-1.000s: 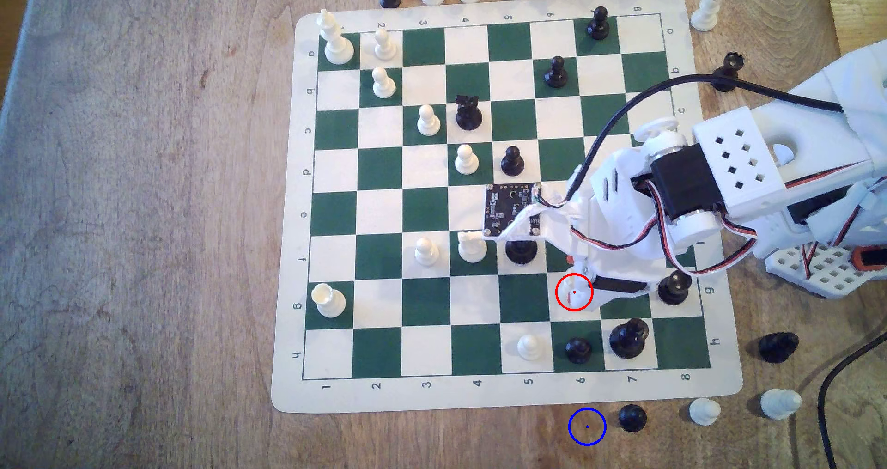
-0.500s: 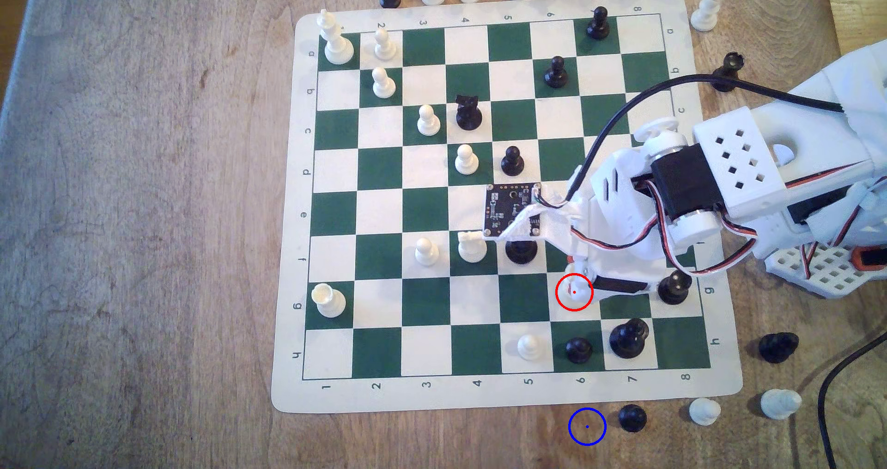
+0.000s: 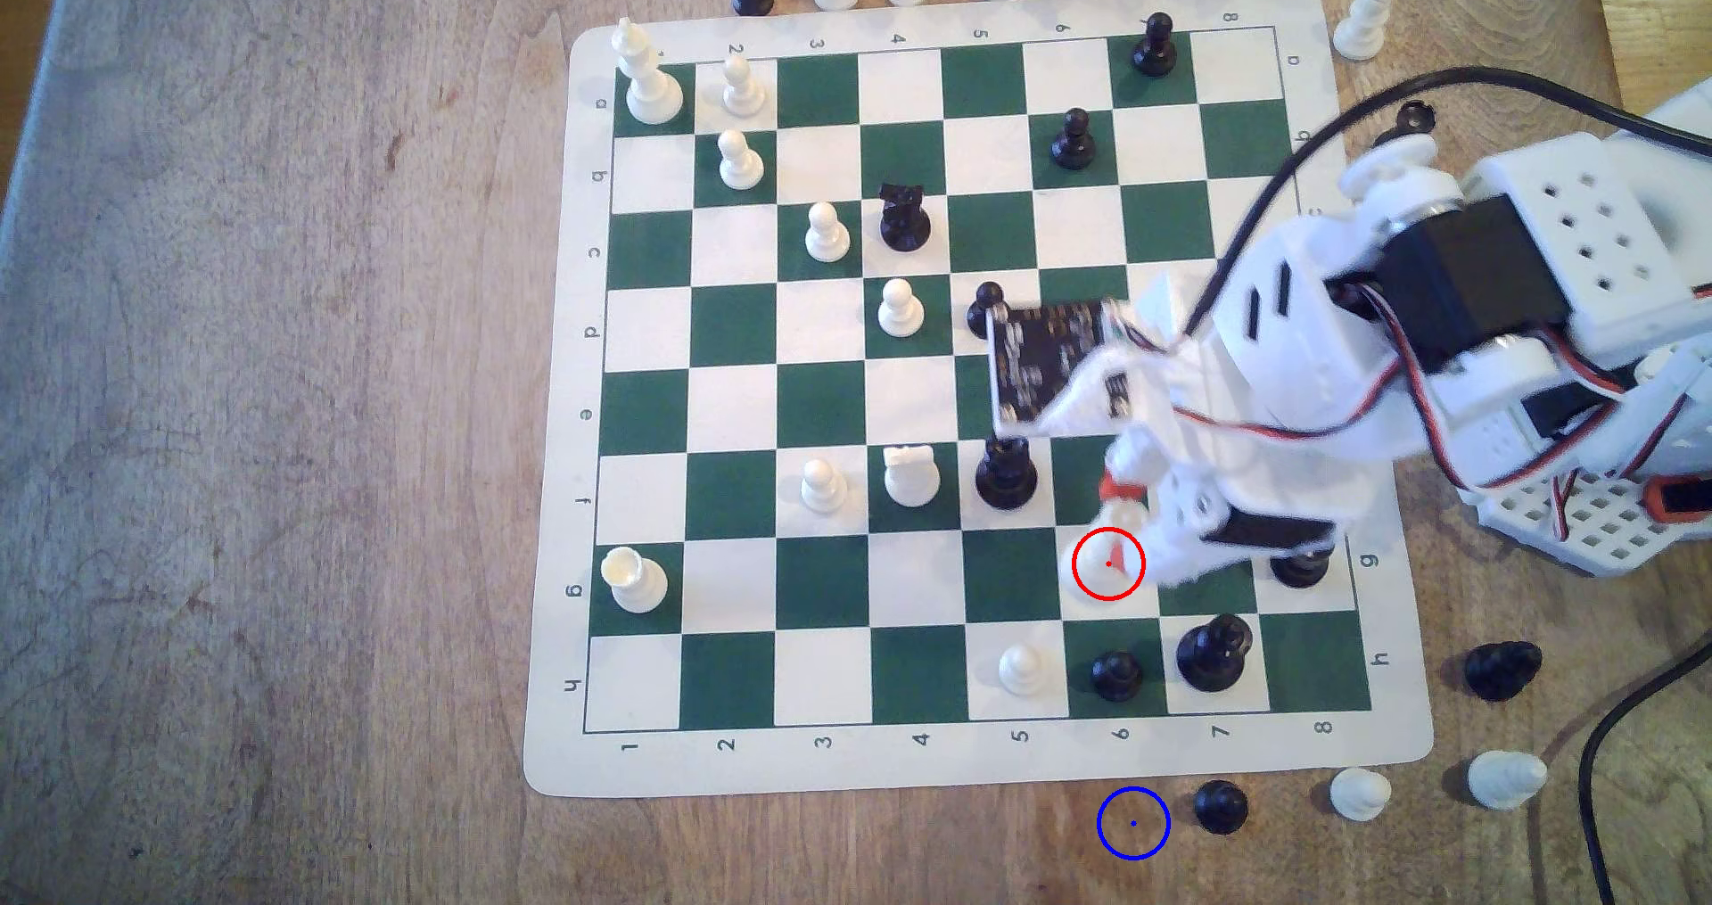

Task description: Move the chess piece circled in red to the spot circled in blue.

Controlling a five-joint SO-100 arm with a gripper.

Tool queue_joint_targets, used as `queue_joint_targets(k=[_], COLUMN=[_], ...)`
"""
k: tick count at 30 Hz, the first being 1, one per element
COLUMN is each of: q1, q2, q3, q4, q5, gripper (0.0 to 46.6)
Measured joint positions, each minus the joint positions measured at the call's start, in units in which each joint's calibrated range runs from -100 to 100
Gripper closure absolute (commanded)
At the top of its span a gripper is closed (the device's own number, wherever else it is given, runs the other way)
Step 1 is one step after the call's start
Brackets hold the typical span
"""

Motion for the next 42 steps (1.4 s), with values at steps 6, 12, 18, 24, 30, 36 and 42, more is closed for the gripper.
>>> queue_joint_targets(k=[6,12,18,24,30,36,42], q1=[-6.1,-11.0,-14.5,-16.7,-17.3,-17.3,-18.4], q2=[2.3,8.8,14.7,19.8,23.0,25.8,27.7], q3=[-2.3,-2.5,-2.4,-2.4,-2.4,-2.4,-2.4], q4=[-3.5,-8.0,-13.5,-16.4,-17.1,-17.1,-17.1], q5=[-0.7,-0.4,-0.1,0.4,1.3,2.1,2.2], gripper=[46.3,46.3,46.3,45.9,45.9,46.0,46.0])
